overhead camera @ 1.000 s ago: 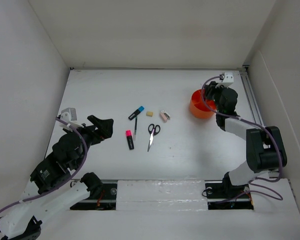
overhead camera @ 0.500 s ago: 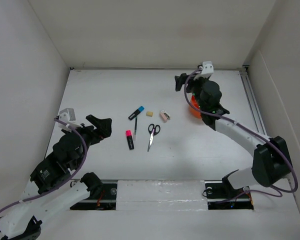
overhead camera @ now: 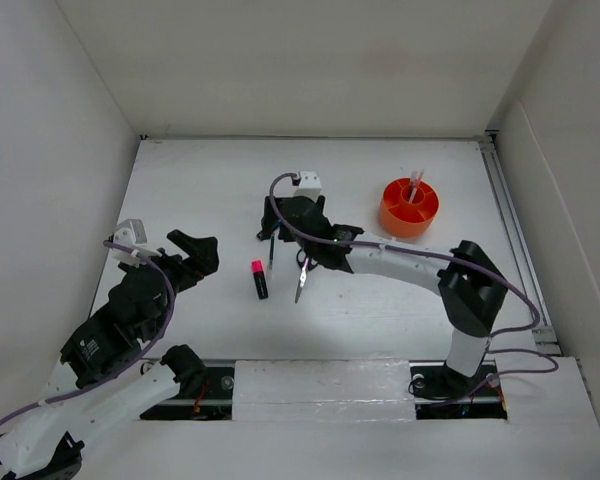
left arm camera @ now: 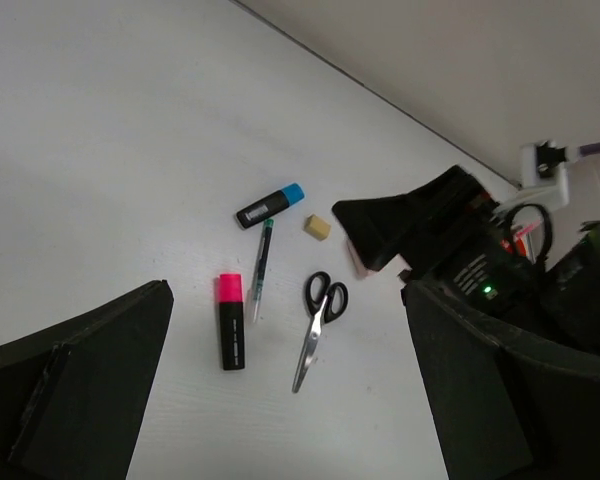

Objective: Sort the stationery into containers
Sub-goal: Pick up the pen from the center of the board.

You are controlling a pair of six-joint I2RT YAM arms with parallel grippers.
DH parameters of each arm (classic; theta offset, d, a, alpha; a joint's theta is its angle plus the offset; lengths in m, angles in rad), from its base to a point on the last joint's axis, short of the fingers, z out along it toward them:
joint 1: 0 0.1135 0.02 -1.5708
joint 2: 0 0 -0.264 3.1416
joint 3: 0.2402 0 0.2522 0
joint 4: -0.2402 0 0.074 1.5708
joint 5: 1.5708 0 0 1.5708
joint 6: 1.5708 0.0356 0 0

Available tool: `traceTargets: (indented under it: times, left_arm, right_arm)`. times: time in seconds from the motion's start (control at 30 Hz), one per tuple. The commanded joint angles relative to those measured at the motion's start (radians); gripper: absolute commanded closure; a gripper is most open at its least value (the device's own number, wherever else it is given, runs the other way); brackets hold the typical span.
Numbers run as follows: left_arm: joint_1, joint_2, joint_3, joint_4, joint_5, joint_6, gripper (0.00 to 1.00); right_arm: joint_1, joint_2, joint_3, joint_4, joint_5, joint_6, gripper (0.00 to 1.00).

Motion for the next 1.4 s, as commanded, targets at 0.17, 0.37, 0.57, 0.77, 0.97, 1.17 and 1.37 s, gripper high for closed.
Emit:
traceTargets:
  times: [0.17,0.37,0.57,0.77,0.97,1.17,1.37]
  left_arm:
    - [-0.002,-0.019,0.015,-0.001,-0.032,-0.028,0.00]
    - [-0.002,-0.048,0.015,-0.001,-0.023,-0.028,0.00]
    - [-0.002,-0.079,0.015,0.008,-0.023,-0.028,0.00]
    - [-0.002,-0.079,0.015,0.017,-0.005,-0.017,0.00]
    - [-0.002,-0.079,0.015,0.017,-0.005,-0.008,0.00]
    - [-0.002,-0.088,0.015,0.017,-0.005,-0.008,0.00]
    - [-0.002,-0.088,0.015,0.017,-0.005,-0.008,0.00]
  right_arm:
    - [0.057,0.285,0.402,-0.461,0.119,0.334,0.00]
    - [0.071,0.398,0.553,-0.586,0.131,0.378,0.06]
    - [0.052,0.398,0.512,-0.571,0.085,0.378,0.17]
    - [0.017,0.464,0.536,-0.596,0.038,0.338,0.20]
    - [-0.014,0.495,0.536,-0.580,-0.013,0.279,0.29]
    - [-0.023,0.550,0.583,-0.582,-0.034,0.233,0.32]
    - [-0.023,0.550,0.584,-0.583,-0.056,0.220,0.33]
